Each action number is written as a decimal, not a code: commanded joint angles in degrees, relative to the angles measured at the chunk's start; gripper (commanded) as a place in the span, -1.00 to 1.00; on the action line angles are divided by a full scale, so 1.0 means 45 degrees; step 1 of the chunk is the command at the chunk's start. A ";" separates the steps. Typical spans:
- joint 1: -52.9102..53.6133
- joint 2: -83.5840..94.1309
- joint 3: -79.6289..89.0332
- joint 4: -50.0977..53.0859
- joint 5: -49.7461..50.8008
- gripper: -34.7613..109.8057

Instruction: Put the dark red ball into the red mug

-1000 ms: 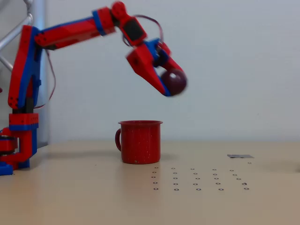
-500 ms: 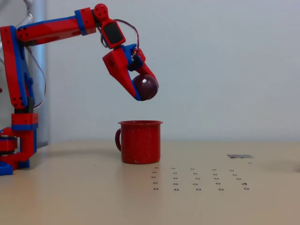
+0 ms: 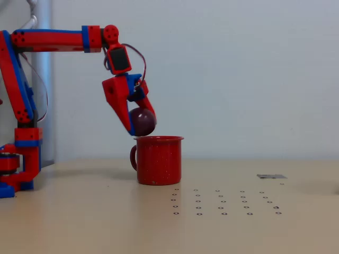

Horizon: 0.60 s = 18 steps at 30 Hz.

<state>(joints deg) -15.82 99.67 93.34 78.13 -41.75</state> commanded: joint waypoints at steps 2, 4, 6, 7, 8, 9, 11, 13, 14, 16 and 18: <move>-0.0313 0.1289 -0.0059 -0.0547 0.0234 -0.26; -0.0332 0.1289 0.0117 -0.0723 0.0273 -0.26; -0.0352 0.1211 0.0215 -0.0977 0.0234 -0.26; -0.0352 0.1172 0.0215 -0.1094 0.0195 -0.26; -0.0352 0.1113 0.0215 -0.1230 0.0117 -0.26; -0.0332 0.1035 0.0215 -0.1328 0.0039 -0.26; -0.0313 0.0840 0.0156 -0.1563 -0.0098 -0.27; -0.0313 0.0508 -0.0039 -0.1777 -0.0195 -0.27; -0.0313 0.0332 -0.0176 -0.1836 -0.0234 -0.27; -0.0313 -0.0137 -0.0566 -0.1875 -0.0332 -0.27; -0.0293 -0.0586 -0.0859 -0.2051 -0.0430 -0.27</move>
<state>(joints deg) -16.79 96.77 94.39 70.84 -42.54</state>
